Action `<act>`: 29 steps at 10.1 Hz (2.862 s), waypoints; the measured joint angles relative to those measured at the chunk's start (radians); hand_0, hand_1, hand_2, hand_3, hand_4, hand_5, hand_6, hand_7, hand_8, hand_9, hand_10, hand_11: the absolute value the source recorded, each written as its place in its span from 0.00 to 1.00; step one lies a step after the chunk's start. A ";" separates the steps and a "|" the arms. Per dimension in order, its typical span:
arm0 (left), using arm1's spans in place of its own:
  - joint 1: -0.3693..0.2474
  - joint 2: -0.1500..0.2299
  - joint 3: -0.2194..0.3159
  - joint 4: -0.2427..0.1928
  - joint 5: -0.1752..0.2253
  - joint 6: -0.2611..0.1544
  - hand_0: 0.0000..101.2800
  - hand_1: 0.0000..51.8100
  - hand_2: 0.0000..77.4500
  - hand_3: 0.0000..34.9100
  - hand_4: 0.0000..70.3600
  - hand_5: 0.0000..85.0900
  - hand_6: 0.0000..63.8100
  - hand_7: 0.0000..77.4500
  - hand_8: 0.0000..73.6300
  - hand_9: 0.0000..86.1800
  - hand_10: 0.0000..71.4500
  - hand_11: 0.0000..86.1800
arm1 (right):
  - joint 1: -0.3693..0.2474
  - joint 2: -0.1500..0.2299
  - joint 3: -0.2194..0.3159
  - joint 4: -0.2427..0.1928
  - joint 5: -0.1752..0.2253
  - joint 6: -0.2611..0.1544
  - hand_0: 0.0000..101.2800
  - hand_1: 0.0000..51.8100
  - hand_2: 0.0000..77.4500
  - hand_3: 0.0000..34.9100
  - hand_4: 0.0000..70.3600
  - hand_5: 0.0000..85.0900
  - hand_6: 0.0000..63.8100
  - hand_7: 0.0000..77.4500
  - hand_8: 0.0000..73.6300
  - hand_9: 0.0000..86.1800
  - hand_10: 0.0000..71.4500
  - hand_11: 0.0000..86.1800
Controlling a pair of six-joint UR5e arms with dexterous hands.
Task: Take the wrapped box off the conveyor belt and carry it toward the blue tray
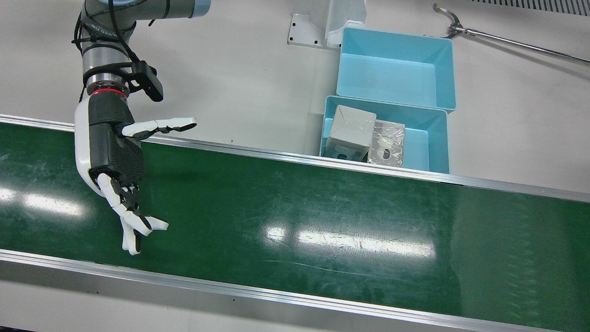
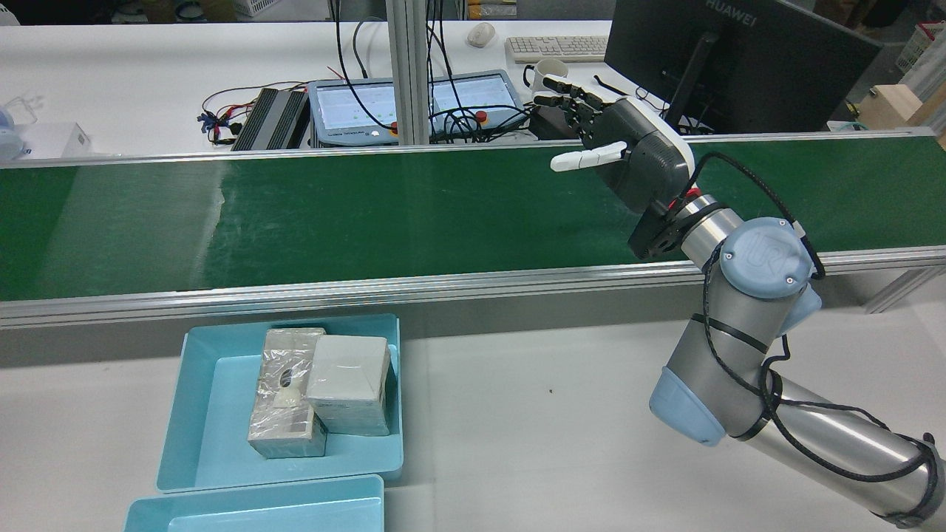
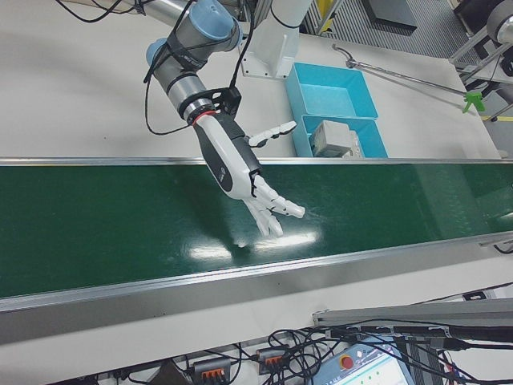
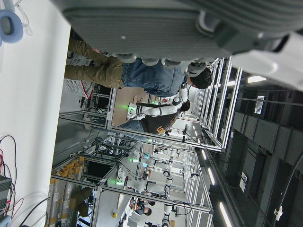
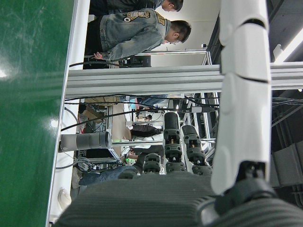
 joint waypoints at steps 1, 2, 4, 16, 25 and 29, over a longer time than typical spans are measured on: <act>0.000 0.000 0.000 0.000 0.000 0.000 0.00 0.00 0.01 0.00 0.01 0.01 0.01 0.01 0.01 0.00 0.01 0.01 | 0.003 0.010 -0.017 0.000 0.000 0.001 0.48 0.20 0.13 0.00 0.19 0.14 0.15 0.30 0.04 0.09 0.00 0.01; 0.000 0.000 0.000 0.000 0.000 0.000 0.00 0.00 0.01 0.00 0.00 0.01 0.00 0.01 0.01 0.00 0.01 0.00 | 0.010 0.015 -0.028 0.000 -0.001 0.001 0.47 0.20 0.13 0.00 0.18 0.14 0.13 0.28 0.00 0.08 0.00 0.01; 0.000 0.000 0.000 0.000 0.000 0.000 0.00 0.00 0.01 0.00 0.01 0.01 0.00 0.01 0.01 0.00 0.00 0.01 | 0.023 0.017 -0.039 0.000 -0.001 0.001 0.46 0.21 0.15 0.00 0.15 0.14 0.13 0.26 0.04 0.06 0.00 0.01; 0.000 0.000 0.000 0.000 0.000 0.000 0.00 0.00 0.01 0.00 0.01 0.01 0.01 0.01 0.01 0.01 0.00 0.01 | 0.027 0.017 -0.039 0.000 -0.001 0.002 0.45 0.23 0.11 0.00 0.15 0.13 0.10 0.27 0.03 0.06 0.00 0.01; 0.000 0.000 0.000 0.000 0.000 0.000 0.00 0.00 0.01 0.00 0.00 0.01 0.00 0.01 0.01 0.01 0.00 0.01 | 0.022 0.013 -0.047 0.001 -0.001 0.002 0.48 0.31 0.16 0.00 0.15 0.14 0.10 0.25 0.03 0.06 0.00 0.01; 0.000 0.000 0.000 0.000 0.000 0.000 0.00 0.00 0.01 0.00 0.01 0.01 0.00 0.01 0.01 0.01 0.00 0.01 | 0.021 0.012 -0.049 0.001 0.001 0.002 0.47 0.27 0.13 0.00 0.12 0.14 0.10 0.25 0.03 0.06 0.00 0.01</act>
